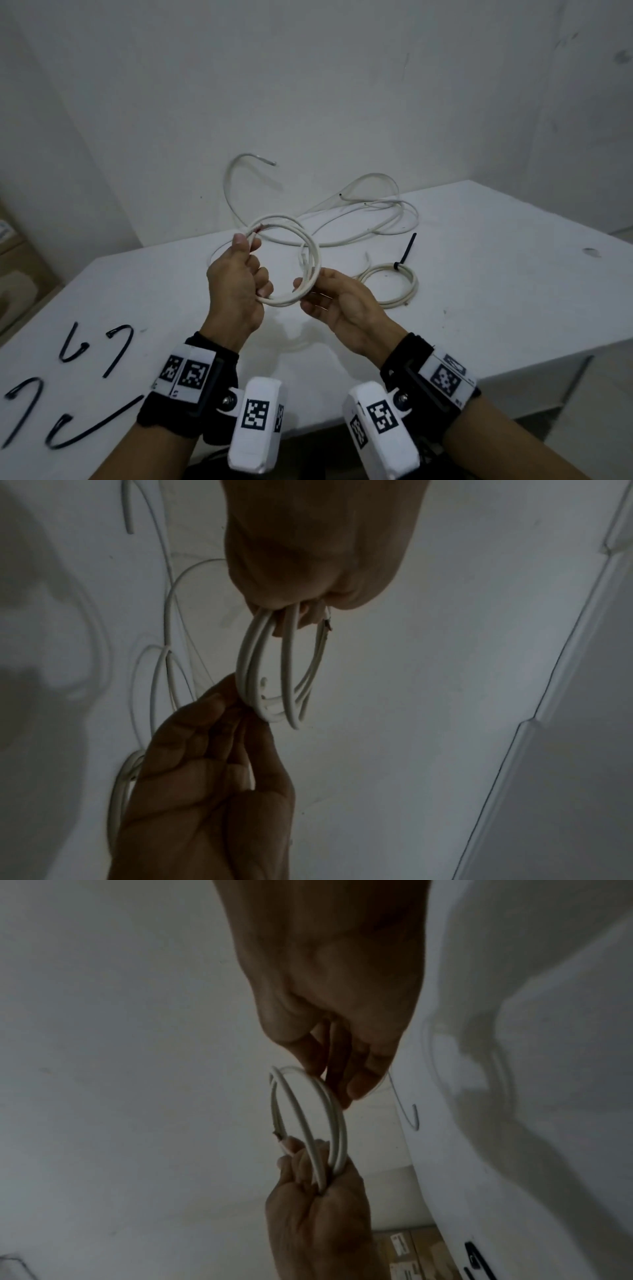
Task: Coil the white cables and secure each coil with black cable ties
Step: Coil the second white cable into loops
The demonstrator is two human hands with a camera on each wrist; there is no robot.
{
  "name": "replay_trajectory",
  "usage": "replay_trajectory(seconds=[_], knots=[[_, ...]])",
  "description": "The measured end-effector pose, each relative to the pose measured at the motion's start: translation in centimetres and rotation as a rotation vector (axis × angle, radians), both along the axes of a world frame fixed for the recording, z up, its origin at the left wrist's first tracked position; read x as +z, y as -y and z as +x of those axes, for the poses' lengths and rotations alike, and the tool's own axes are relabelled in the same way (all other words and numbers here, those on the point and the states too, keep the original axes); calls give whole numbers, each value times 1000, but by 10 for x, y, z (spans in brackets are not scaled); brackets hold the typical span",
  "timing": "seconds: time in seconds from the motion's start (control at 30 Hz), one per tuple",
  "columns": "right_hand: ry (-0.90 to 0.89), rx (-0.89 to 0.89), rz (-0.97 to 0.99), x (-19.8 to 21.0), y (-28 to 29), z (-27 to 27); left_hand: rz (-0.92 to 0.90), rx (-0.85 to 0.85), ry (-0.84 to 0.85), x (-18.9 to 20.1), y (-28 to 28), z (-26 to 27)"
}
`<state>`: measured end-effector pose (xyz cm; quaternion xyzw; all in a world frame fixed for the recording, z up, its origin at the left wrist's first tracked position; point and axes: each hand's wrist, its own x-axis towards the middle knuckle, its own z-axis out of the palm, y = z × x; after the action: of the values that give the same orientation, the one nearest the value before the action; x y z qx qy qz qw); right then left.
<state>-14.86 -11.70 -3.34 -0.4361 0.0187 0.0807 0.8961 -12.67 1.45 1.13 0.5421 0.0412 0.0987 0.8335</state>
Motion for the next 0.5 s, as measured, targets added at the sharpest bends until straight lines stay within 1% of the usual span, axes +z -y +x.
replay_trajectory(seconds=[0.1,0.2,0.3,0.4,0.5], knots=[[16,81,3,1,6,-2,78,22,-22,-3,2,-2],[40,94,12,4,8,-4,91,9,-29,-5,6,-4],[111,35,-22,2,7,-5,97,36,-32,-5,7,-4],[203,-67,-133,-5,3,-6,94,62,-46,-5,9,-4],[245,-110,-136,-11,0,-4,118,83,-46,-7,12,-6]])
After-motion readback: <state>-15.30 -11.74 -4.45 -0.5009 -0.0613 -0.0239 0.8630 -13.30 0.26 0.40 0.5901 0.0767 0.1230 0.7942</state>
